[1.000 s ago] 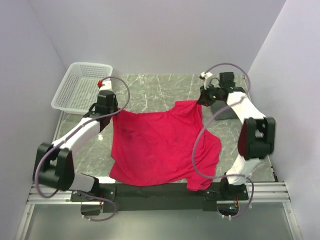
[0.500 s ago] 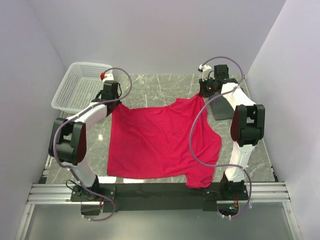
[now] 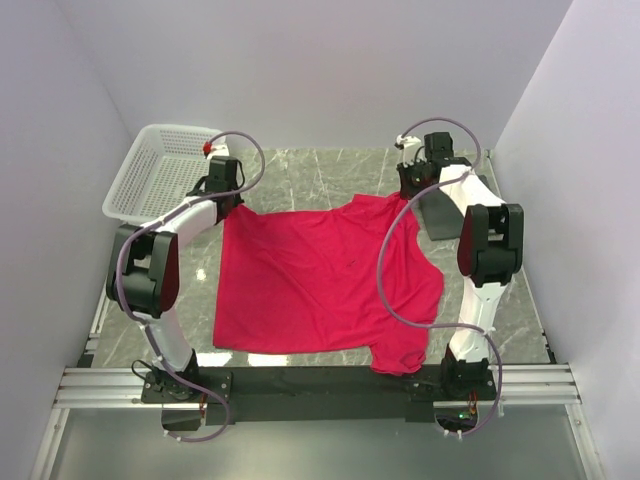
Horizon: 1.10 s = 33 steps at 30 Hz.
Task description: Fold and stack the t-shirts
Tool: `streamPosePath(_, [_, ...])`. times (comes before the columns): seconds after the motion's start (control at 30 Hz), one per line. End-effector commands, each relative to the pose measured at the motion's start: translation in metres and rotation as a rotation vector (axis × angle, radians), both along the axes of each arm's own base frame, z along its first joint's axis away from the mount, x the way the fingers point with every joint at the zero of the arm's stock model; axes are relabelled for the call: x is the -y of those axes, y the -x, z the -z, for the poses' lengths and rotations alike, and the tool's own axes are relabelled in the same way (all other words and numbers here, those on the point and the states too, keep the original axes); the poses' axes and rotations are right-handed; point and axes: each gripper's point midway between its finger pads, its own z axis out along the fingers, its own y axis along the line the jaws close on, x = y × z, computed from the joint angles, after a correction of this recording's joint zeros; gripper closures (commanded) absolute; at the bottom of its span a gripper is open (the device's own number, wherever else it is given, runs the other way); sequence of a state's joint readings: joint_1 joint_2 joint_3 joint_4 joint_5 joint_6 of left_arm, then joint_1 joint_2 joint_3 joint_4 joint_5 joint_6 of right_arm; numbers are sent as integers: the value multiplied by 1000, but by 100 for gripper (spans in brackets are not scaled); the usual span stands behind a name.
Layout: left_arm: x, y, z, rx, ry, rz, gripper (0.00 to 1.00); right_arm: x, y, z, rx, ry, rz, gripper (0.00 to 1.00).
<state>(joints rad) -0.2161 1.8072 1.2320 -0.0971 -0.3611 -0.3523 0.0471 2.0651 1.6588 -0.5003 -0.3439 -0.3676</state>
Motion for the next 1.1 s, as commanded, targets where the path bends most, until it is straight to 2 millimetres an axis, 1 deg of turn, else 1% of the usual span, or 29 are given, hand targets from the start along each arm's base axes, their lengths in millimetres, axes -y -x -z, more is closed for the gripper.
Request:
streamPosePath(0.0, [8, -17, -37, 83, 26, 43, 97, 2, -13, -26, 52, 16, -24, 84])
streamPosePath(0.03, [9, -17, -44, 94, 31, 47, 94, 2, -11, -28, 53, 24, -53, 80])
streamPosePath(0.07, [10, -16, -50, 104, 37, 52, 90, 1, -7, -28, 39, 29, -71, 70])
streamPosePath(0.1, [13, -16, -58, 119, 51, 63, 79, 1, -5, -32, 44, 33, -87, 64])
streamPosePath(0.17, [17, -14, -80, 167, 74, 84, 67, 1, -1, -40, 62, 40, -121, 52])
streamPosePath(0.2, [22, -11, -85, 178, 96, 115, 59, 1, 0, -45, 71, 38, -130, 50])
streamPosePath(0.23, [24, -8, -102, 217, 111, 129, 55, 1, 0, -51, 88, 43, -144, 48])
streamPosePath(0.3, [29, -2, -113, 251, 132, 155, 47, -2, -1, -60, 106, 30, -166, 47])
streamPosePath(0.33, [31, 3, -127, 280, 147, 175, 44, -5, -2, -60, 107, 21, -183, 47])
streamPosePath(0.37, [33, 6, -134, 294, 156, 184, 41, -9, 2, -58, 83, 5, -199, 46])
streamPosePath(0.4, [33, 10, -136, 300, 163, 188, 37, -16, -2, -67, 96, -20, -225, 46])
streamPosePath(0.43, [34, 16, -149, 329, 175, 199, 36, -26, -2, -53, 58, -27, -251, 46])
streamPosePath(0.47, [34, 19, -154, 340, 180, 203, 35, -31, 2, -47, 22, -31, -259, 47])
streamPosePath(0.5, [34, 24, -156, 343, 187, 200, 32, -37, -4, -51, 32, -25, -265, 47])
streamPosePath(0.53, [31, 33, -169, 369, 191, 198, 31, -42, -6, -38, 3, -15, -267, 47])
streamPosePath(0.6, [27, 44, -174, 378, 198, 178, 25, -61, -9, -34, 10, 4, -290, 47])
streamPosePath(0.63, [23, 57, -188, 408, 202, 171, 24, -64, -12, -25, 2, 28, -286, 47])
streamPosePath(0.67, [20, 64, -192, 419, 205, 161, 23, -73, -14, -23, 13, 43, -298, 47])
streamPosePath(0.7, [18, 72, -187, 410, 214, 152, 20, -77, -22, -27, 34, 53, -293, 47])
streamPosePath(0.73, [14, 87, -200, 438, 223, 146, 19, -75, -27, -17, 24, 80, -273, 47])
streamPosePath(0.8, [9, 109, -205, 455, 240, 132, 17, -81, -40, -14, 43, 107, -260, 47])
streamPosePath(0.83, [6, 116, -205, 455, 245, 123, 17, -82, -44, -14, 53, 122, -254, 47])
streamPosePath(0.87, [4, 126, -192, 418, 245, 114, 16, -80, -52, -16, 79, 158, -236, 47])
streamPosePath(0.9, [0, 138, -201, 444, 264, 97, 16, -83, -55, -9, 79, 177, -237, 47])
streamPosePath(0.93, [-2, 145, -198, 440, 271, 88, 16, -83, -58, -6, 88, 195, -240, 47])
streamPosePath(0.97, [-3, 152, -188, 417, 289, 68, 16, -80, -63, -7, 102, 224, -229, 47])
streamPosePath(1.0, [-6, 158, -188, 421, 298, 54, 16, -83, -65, -5, 106, 238, -235, 47])
streamPosePath(1.03, [-7, 167, -194, 447, 312, 51, 16, -82, -66, 5, 96, 256, -244, 47])
streamPosePath(1.07, [-9, 172, -190, 443, 319, 43, 15, -83, -69, 6, 100, 267, -248, 47])
